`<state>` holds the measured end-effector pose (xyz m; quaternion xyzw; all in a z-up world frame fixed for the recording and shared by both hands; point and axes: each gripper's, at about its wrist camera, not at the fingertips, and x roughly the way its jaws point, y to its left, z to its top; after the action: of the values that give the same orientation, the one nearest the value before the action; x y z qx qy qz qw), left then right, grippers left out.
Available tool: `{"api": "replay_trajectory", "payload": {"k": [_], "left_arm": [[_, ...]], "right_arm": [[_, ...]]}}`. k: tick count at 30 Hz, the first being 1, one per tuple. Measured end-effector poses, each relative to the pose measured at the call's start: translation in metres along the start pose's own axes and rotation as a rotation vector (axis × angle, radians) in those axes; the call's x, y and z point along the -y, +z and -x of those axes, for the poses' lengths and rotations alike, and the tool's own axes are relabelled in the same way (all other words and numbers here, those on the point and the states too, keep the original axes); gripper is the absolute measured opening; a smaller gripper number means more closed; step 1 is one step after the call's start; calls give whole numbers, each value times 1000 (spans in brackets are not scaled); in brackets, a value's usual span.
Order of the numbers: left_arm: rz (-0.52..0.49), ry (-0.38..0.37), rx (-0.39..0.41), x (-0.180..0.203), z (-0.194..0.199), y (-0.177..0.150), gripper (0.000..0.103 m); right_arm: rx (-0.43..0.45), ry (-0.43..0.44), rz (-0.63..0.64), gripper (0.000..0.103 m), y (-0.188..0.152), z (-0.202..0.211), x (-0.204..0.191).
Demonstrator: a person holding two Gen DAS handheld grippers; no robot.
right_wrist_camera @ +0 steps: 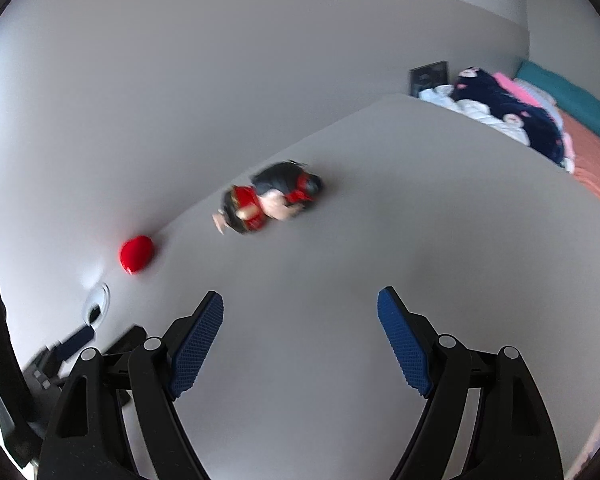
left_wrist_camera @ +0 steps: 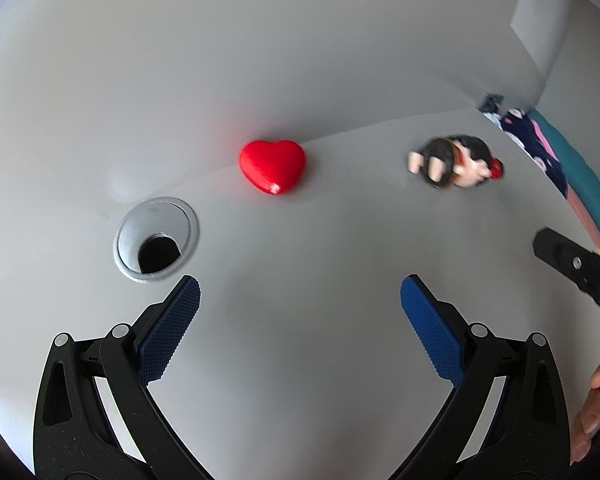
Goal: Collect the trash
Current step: 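Move the left gripper to the red heart while the right approaches the doll figure, then grasp the red heart with the left gripper while the right grasps the doll figure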
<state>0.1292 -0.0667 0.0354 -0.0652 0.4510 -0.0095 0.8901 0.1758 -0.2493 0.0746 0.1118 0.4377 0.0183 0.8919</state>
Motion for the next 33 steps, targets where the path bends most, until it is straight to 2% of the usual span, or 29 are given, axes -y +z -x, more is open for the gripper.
{"api": "replay_trajectory", "payload": {"k": [6, 12, 16, 22, 26, 29, 33], "left_arm": [[4, 36, 7, -8, -9, 13, 97], [47, 46, -9, -9, -25, 27, 97], [80, 45, -20, -7, -35, 35, 97], [131, 48, -15, -6, -51, 54, 97], [184, 48, -4, -9, -56, 63, 97], [199, 56, 4, -9, -59, 69, 91], [200, 52, 26, -7, -62, 75, 75]], "right_arm": [[-42, 9, -8, 83, 20, -36, -11], [-79, 34, -125, 83, 39, -69, -5], [-80, 39, -189, 84, 51, -85, -1], [-70, 18, -196, 84, 70, -102, -5], [-87, 39, -232, 84, 82, -115, -7], [-103, 55, -258, 84, 90, -126, -11], [-104, 56, -273, 84, 97, -133, -16]]}}
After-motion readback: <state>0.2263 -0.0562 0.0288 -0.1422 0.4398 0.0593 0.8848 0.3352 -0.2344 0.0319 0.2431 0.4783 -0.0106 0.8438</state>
